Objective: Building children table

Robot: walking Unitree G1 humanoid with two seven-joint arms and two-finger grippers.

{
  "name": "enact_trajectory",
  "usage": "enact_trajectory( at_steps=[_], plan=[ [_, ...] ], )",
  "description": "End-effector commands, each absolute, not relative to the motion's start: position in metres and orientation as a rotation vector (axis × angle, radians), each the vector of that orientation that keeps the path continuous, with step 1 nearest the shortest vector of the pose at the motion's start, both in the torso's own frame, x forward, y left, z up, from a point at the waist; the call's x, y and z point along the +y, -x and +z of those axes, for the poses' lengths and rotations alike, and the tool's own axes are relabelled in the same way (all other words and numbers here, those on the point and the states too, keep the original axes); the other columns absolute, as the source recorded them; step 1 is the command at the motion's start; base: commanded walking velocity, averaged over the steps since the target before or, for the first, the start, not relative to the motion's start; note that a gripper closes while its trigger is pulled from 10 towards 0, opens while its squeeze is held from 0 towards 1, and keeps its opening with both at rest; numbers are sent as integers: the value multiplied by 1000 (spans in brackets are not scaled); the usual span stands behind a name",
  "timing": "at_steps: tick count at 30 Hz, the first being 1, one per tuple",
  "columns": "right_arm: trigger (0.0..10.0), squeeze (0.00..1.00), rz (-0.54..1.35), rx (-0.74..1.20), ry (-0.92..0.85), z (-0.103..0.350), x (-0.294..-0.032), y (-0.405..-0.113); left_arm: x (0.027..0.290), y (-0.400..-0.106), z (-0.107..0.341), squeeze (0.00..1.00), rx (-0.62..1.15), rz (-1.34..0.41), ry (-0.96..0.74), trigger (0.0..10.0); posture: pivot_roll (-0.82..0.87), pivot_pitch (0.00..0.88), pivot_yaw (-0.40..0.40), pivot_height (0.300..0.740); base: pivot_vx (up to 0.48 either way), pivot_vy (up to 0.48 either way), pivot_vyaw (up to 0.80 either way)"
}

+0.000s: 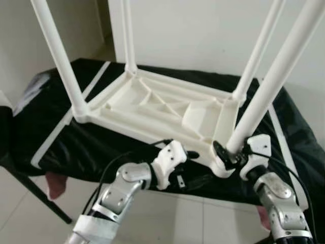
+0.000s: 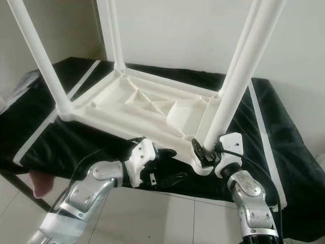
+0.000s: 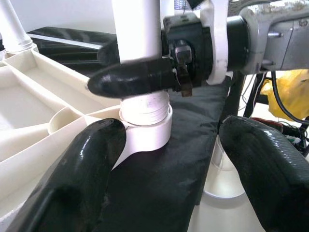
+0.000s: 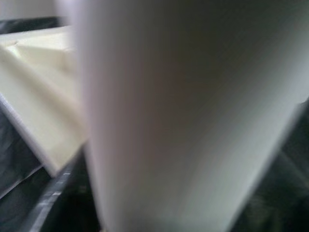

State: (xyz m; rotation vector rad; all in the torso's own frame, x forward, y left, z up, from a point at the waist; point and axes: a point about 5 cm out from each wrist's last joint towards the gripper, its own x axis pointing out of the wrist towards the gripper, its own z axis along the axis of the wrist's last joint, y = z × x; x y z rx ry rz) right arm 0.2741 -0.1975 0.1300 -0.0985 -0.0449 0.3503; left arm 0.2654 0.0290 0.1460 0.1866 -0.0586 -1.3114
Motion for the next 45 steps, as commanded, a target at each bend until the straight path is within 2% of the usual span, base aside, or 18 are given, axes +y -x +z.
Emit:
enact_trajectory(
  at_steps=[1,10,11,12,20,22,24,27,28,30,33,38,41,45],
  plan=[
    [0,0,373,-27,101,128,-199,-274,27,-266,144,0,-53,-1305,-197,10000,-27,0,-33,740,0,0,0],
    [0,0,435,16,87,116,-196,-268,29,-266,144,0,-54,-1294,-194,10000,-22,0,-34,740,0,0,0],
    [1843,0,425,22,79,115,-197,-268,29,-266,144,0,-54,-1294,-195,10000,-22,0,-33,740,0,0,0],
    [10000,0,412,22,71,114,-196,-267,30,-266,144,0,-53,-1296,-195,10000,-22,0,-32,740,0,0,0],
    [10000,0,333,0,45,115,-190,-267,31,-265,144,0,-51,-1299,-198,10000,-23,0,-32,740,0,0,0],
    [10000,0,214,-13,40,116,-190,-268,31,-265,143,0,-50,-1301,-198,10000,-23,0,-32,740,0,0,0],
    [10000,0,214,-13,40,116,-190,-268,31,-265,143,0,-50,-1301,-198,10000,-23,0,-32,740,0,0,0],
    [10000,0,-96,22,1,112,-189,-269,30,-264,144,0,-50,-1308,-197,10000,-22,0,-32,740,0,0,0],
    [10000,0,-96,22,1,112,-189,-269,30,-264,144,0,-50,-1308,-197,10000,-22,0,-32,740,0,0,0],
    [10000,0,-242,41,5,108,-189,-267,30,-264,144,0,-50,-1309,-196,10000,-21,0,-32,740,0,0,0],
    [10000,0,-324,66,-36,104,-186,-265,30,-263,144,0,-50,-1310,-197,10000,-13,0,-37,740,0,0,0],
    [10000,0,-391,78,-89,101,-175,-265,30,-263,144,0,-50,-1310,-197,10000,-12,0,-35,740,0,0,0],
    [10000,0,-344,57,-94,105,-165,-266,27,-262,145,0,-52,-1317,-189,10000,-18,0,-25,740,0,0,0],
    [10000,0,-344,53,-91,107,-165,-266,26,-262,145,0,-54,-1325,-190,10000,-20,0,-24,740,0,0,0]
  ],
)
